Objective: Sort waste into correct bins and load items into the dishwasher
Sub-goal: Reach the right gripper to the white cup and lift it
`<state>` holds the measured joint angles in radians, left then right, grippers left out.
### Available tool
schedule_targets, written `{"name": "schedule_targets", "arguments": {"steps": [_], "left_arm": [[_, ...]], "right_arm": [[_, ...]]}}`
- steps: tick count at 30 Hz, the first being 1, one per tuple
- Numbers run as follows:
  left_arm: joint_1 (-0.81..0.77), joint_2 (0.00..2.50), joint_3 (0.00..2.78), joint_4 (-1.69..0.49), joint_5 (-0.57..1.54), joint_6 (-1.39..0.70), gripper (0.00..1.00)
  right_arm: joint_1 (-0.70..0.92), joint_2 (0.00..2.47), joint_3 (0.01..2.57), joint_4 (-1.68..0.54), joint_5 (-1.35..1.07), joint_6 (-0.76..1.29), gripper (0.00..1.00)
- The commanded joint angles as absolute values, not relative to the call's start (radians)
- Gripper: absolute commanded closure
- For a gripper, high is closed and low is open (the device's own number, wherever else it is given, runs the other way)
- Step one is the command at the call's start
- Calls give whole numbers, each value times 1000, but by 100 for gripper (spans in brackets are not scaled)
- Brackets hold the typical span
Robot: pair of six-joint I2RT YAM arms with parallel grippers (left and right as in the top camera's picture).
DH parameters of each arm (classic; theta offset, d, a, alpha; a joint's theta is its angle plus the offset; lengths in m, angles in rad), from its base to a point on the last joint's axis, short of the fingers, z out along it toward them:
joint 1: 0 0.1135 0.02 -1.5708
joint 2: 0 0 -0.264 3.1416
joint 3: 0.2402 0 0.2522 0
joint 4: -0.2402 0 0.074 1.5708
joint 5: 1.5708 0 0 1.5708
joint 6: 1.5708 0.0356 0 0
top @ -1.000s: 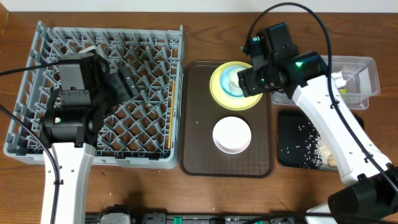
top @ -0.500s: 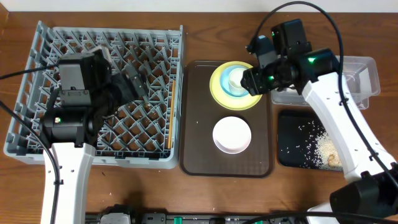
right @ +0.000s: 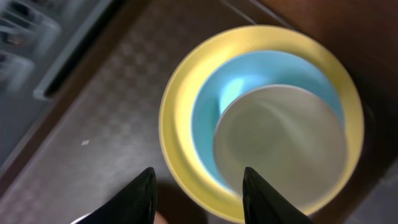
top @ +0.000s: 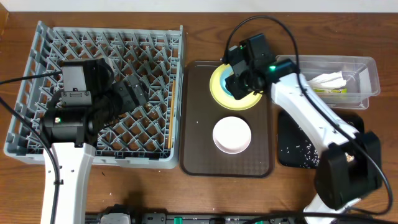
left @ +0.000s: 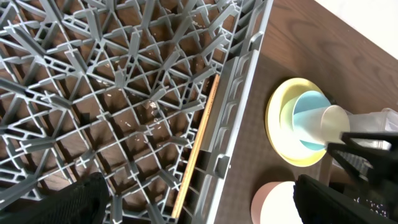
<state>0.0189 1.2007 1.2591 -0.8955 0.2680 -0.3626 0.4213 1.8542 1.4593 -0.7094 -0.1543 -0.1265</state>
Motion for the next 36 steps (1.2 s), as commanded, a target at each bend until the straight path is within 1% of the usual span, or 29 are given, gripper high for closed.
{"name": "schedule_targets", "arguments": {"steps": [1,4,6,7,9,14,19,21,23,24,26,27,29,30,32,34,36], "left_arm": [[23,1195,1278,-901,276,-360,2],[23,1195,1277,-901,276,-360,2],[23,1195,1277,-901,276,-360,2],[23,1195,1277,-901,276,-360,2],[23,1195,1277,-901,276,-361,2],[23,1195,1277,-901,276,-360,2],[23,1192,1278,-881,307,-360,2],[23,1185,1278,-866,370,-344,2],[23,1177,1278,-834,501,-302,2],[23,1168,1278,-784,692,-283,2],[23,1163,1278,-747,801,-283,2],[23,1162,1278,-709,907,-282,1],[23,1163,1278,-657,1051,-281,6],[23,1163,1278,-597,1201,-281,9],[23,1163,1278,-538,1327,-282,9],[23,1163,1278,-488,1408,-282,8],[23,1163,1278,-460,1435,-282,4]], "right_arm": [[430,1915,1451,-692,-102,-148,56],[430,1951,1451,-690,-101,-148,59],[430,1955,1451,-688,-101,-149,69],[430,1954,1452,-682,-101,-148,79],[430,1942,1457,-672,-101,-148,88],[430,1881,1476,-663,-102,-147,99],[429,1738,1485,-660,-103,-131,99],[422,1667,1485,-661,-130,-101,99],[404,1588,1485,-658,-204,-80,99],[339,1472,1485,-649,-403,-60,99],[297,1430,1485,-643,-523,-59,99],[252,1398,1485,-639,-659,-60,99],[194,1372,1485,-632,-862,-60,99],[148,1368,1485,-615,-1063,-61,99],[121,1375,1485,-583,-1251,-60,99],[113,1384,1485,-537,-1395,-60,99],[114,1392,1485,-485,-1506,-59,99]]}}
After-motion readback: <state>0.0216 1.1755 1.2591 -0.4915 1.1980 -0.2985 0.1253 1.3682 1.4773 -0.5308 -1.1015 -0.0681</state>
